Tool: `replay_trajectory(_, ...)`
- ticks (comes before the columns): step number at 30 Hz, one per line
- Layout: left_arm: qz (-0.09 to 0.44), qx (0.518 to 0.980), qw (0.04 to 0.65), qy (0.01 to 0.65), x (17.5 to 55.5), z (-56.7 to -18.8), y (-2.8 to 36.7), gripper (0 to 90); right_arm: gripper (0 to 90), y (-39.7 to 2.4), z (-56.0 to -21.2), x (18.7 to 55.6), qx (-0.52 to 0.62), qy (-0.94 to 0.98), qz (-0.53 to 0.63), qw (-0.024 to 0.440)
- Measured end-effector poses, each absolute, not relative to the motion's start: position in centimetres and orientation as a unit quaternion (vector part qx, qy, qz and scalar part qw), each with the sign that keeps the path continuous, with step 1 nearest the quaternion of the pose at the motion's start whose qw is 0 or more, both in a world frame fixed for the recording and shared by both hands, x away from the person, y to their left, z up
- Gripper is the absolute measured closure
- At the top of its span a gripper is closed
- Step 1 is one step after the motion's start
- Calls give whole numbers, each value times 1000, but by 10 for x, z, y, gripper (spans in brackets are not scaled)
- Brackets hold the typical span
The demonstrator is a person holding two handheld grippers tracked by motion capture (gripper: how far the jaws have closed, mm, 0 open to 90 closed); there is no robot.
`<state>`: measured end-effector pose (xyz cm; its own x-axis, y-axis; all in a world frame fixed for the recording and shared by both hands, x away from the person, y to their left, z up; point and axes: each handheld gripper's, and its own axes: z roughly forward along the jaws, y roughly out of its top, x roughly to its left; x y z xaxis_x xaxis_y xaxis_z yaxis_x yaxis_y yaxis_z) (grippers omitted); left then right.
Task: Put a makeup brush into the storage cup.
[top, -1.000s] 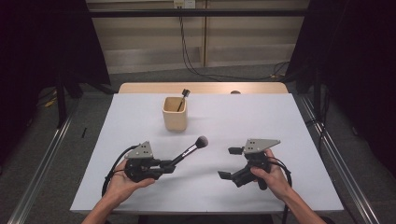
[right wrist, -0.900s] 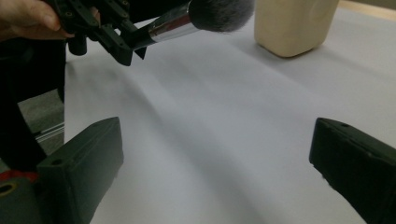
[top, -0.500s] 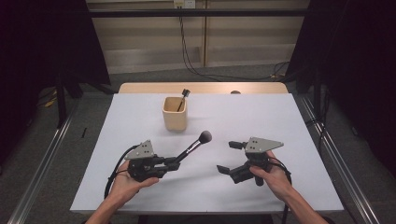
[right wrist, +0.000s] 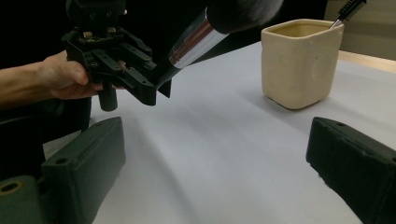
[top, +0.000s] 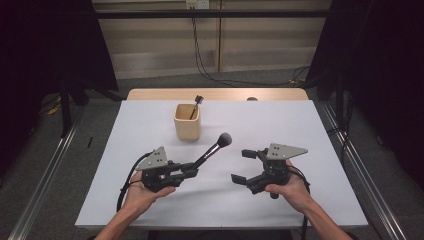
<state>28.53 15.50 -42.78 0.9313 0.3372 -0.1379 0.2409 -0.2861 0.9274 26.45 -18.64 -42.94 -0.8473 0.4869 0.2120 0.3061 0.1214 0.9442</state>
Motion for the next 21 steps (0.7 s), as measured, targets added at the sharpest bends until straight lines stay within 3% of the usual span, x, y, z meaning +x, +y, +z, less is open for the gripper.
replay_trajectory(12,54,799,574,170,289,-421,141,746,34,-172,-416,272,242,737,627,70)
replay_trajectory(21,46,796,582,159,286,-425,133,746,110,-167,-417,283,252,731,632,50)
